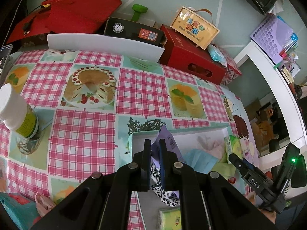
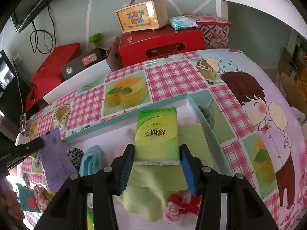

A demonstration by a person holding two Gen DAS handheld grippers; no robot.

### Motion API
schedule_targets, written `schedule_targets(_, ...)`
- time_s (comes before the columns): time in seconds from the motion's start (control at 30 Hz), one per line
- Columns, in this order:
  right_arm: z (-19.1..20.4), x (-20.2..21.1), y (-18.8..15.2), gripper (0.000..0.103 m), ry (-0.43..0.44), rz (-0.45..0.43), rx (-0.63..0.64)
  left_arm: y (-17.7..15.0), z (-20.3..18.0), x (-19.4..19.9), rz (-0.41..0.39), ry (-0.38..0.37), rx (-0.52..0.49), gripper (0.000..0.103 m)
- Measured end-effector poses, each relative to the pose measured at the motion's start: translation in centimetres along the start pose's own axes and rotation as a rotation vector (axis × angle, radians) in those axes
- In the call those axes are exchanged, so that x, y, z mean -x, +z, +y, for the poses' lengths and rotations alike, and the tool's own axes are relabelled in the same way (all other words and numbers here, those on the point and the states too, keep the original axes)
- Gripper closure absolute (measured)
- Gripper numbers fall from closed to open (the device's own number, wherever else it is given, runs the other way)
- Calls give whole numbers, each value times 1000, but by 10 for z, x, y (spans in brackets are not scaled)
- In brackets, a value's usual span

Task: Organize soft objects
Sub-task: 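Carry the purple packet in the left tool while the right tool carries the tissue box over the tray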

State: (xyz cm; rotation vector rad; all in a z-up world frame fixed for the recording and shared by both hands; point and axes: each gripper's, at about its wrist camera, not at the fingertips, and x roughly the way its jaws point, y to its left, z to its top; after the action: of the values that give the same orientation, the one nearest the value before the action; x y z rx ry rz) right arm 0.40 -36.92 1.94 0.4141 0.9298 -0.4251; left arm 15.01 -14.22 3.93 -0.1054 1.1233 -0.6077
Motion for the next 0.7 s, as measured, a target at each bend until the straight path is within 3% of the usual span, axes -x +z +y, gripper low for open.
schedule_targets(0.3,0,-1,-1,52,-8,5,-1,2,6,4,-9,6,15,96)
schedule_targets(0.7,6,-6,-2,52,-15,24,29,-17,-31,-32,96,-19,-73,96)
